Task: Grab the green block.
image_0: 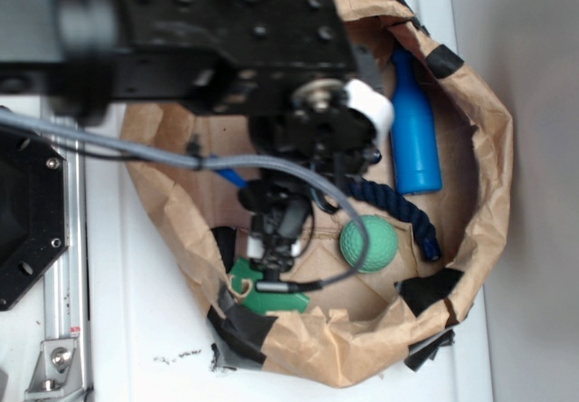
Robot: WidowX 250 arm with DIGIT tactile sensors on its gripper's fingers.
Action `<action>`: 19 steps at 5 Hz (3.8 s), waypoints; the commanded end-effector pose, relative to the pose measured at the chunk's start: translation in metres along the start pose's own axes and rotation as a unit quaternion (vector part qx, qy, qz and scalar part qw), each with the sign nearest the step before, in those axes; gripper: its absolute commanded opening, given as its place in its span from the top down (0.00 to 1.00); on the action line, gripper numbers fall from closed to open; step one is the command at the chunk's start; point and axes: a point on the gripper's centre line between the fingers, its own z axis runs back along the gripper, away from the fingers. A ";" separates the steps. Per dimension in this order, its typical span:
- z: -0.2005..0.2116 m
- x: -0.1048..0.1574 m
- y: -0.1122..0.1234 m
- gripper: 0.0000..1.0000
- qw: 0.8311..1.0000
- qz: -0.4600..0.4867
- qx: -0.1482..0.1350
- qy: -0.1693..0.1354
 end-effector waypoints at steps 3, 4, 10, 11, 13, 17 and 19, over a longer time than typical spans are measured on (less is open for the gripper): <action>-0.027 0.019 -0.043 0.00 0.998 -0.051 0.029 -0.001; -0.037 0.018 -0.044 0.00 0.998 -0.053 0.027 0.002; -0.069 -0.022 -0.057 0.00 0.993 -0.106 0.008 0.050; -0.079 -0.036 -0.054 0.00 0.992 -0.115 -0.002 0.051; -0.071 -0.052 -0.081 0.00 0.986 -0.166 -0.010 0.033; -0.120 -0.022 -0.104 0.00 0.976 -0.197 0.004 0.095; -0.072 -0.025 -0.048 0.00 0.990 -0.100 0.087 0.045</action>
